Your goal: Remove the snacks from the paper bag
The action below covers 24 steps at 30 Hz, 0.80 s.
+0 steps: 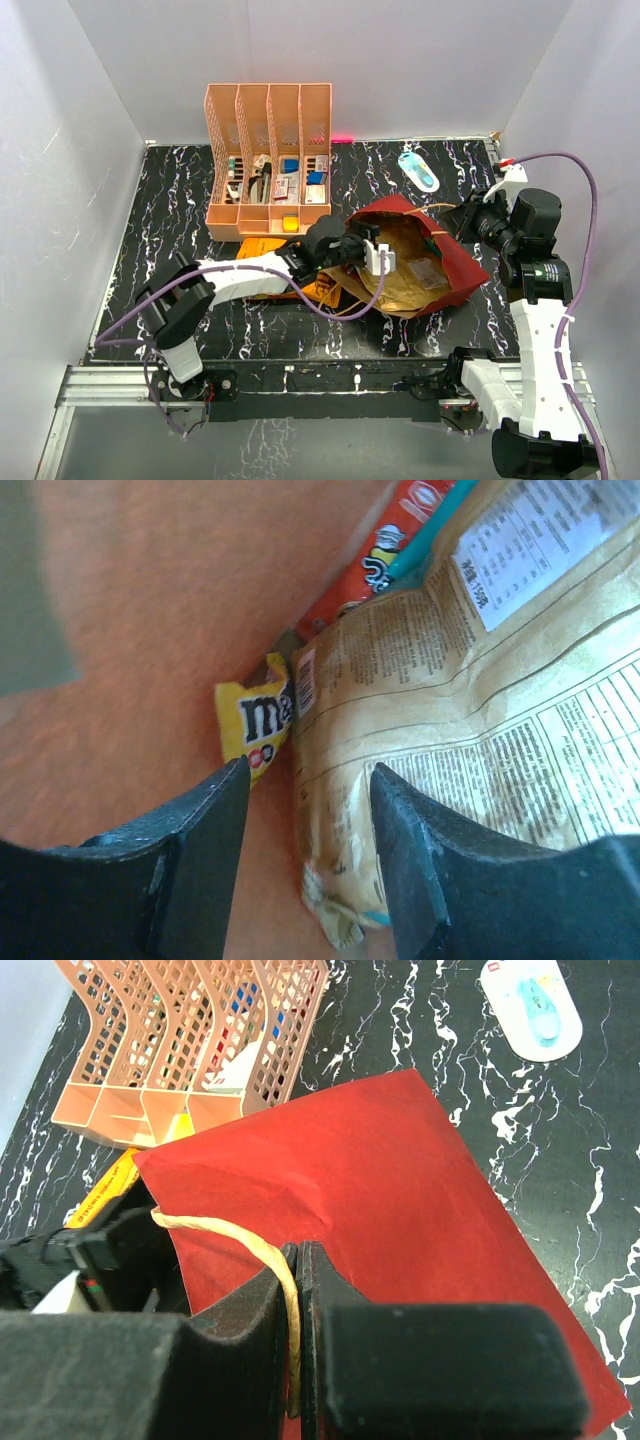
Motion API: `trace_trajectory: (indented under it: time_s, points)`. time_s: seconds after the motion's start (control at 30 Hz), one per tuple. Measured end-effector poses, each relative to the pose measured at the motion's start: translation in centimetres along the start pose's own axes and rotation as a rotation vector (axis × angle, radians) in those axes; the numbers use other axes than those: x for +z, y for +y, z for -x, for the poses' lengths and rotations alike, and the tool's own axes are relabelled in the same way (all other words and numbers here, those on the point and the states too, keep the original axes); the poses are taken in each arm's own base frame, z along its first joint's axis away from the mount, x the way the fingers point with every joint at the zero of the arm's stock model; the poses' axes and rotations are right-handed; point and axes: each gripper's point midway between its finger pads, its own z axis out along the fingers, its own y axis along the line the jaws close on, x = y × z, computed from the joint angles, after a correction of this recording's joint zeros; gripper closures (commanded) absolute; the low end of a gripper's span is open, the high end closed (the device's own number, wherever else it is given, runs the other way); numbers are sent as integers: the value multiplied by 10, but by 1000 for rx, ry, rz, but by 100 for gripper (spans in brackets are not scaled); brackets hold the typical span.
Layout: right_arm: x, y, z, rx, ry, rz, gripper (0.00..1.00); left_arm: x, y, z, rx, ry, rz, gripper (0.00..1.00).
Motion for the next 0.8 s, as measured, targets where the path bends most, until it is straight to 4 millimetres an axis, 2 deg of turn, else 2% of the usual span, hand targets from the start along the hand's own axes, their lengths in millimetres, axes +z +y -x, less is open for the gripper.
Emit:
trace_trajectory:
  time_s: [0.2, 0.33, 0.47, 0.8]
  points:
    - [-2, 1, -2, 5, 12, -2, 92, 35, -15, -16, 124, 7, -76, 54]
    - [-3, 2, 0, 0, 9, -1, 93, 54, -17, -29, 171, 20, -54, 48]
    - [-4, 3, 3, -5, 5, 2, 92, 73, -7, -41, 228, 50, 24, 37]
    - [-4, 2, 2, -13, 9, 2, 92, 87, 25, -48, 281, 125, 195, 32]
